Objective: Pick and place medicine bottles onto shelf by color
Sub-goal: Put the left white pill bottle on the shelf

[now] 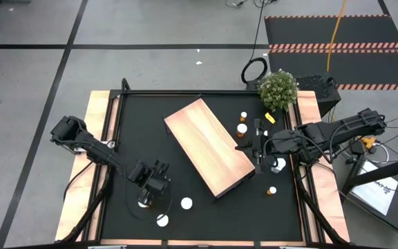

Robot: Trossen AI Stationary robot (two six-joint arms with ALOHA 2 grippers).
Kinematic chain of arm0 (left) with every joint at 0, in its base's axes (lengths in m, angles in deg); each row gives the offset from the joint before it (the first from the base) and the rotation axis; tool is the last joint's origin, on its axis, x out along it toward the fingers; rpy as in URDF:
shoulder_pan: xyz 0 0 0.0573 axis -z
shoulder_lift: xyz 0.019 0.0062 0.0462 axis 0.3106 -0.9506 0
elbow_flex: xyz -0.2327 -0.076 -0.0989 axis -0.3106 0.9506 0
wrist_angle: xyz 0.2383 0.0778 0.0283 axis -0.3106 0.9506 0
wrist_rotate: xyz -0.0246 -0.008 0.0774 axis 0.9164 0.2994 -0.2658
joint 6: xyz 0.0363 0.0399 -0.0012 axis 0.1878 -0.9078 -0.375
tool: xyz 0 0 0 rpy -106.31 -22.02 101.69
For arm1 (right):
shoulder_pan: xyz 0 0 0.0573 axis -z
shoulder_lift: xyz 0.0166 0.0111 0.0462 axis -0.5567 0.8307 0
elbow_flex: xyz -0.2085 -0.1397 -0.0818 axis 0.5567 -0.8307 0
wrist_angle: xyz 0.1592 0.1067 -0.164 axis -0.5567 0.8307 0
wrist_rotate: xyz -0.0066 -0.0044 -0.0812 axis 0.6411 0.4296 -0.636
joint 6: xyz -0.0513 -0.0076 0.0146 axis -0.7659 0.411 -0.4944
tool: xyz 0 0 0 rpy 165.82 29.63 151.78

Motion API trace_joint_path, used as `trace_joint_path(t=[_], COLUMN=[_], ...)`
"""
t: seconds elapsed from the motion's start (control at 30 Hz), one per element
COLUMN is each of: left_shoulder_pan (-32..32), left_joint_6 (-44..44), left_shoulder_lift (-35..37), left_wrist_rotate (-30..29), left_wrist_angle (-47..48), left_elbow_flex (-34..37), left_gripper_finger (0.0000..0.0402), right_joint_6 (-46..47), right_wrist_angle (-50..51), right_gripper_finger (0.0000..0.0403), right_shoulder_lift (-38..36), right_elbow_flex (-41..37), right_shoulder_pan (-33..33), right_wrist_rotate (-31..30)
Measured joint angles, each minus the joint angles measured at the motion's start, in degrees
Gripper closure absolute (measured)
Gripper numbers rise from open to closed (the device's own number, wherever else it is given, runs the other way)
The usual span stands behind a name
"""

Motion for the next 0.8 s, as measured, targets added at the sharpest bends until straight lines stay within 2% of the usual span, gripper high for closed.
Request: trace_joint_path(t=[0.17,0.27,0.37,0.5,0.6,0.8], left_shoulder_pan=[0.16,0.17,0.15,-0.32,-1.29,-4.24], left_joint_6=[-2.37,-3.36,-4.39,-6.49,-8.46,-16.29], left_shoulder_lift=[0.0,0.0,0.0,0.48,0.48,0.48], left_wrist_rotate=[-0.06,-0.06,-0.09,-0.09,-0.06,-0.07], left_wrist_angle=[-0.02,-0.02,0.32,2.68,7.96,16.96], left_elbow_flex=[0.0,0.0,-0.42,-3.31,-7.4,-17.31], left_gripper_finger=[0.0208,0.0228,0.0229,0.0209,0.0203,0.0225], right_joint_6=[0.0,-0.02,-0.2,-0.25,-0.94,-1.71], right_wrist_angle=[0.04,0.09,0.51,1.21,1.29,1.27], right_gripper_finger=[0.0403,0.0403,0.0403,0.0403,0.0403,0.0403], right_shoulder_lift=[0.0,0.0,0.0,0.0,0.0,0.0], right_elbow_flex=[0.0,0.0,0.0,-0.02,-0.02,-0.02], right_shoulder_pan=[0.01,0.0,0.02,0.02,0.02,0.02], right_wrist_rotate=[0.1,0.11,0.11,0.11,0.13,0.13])
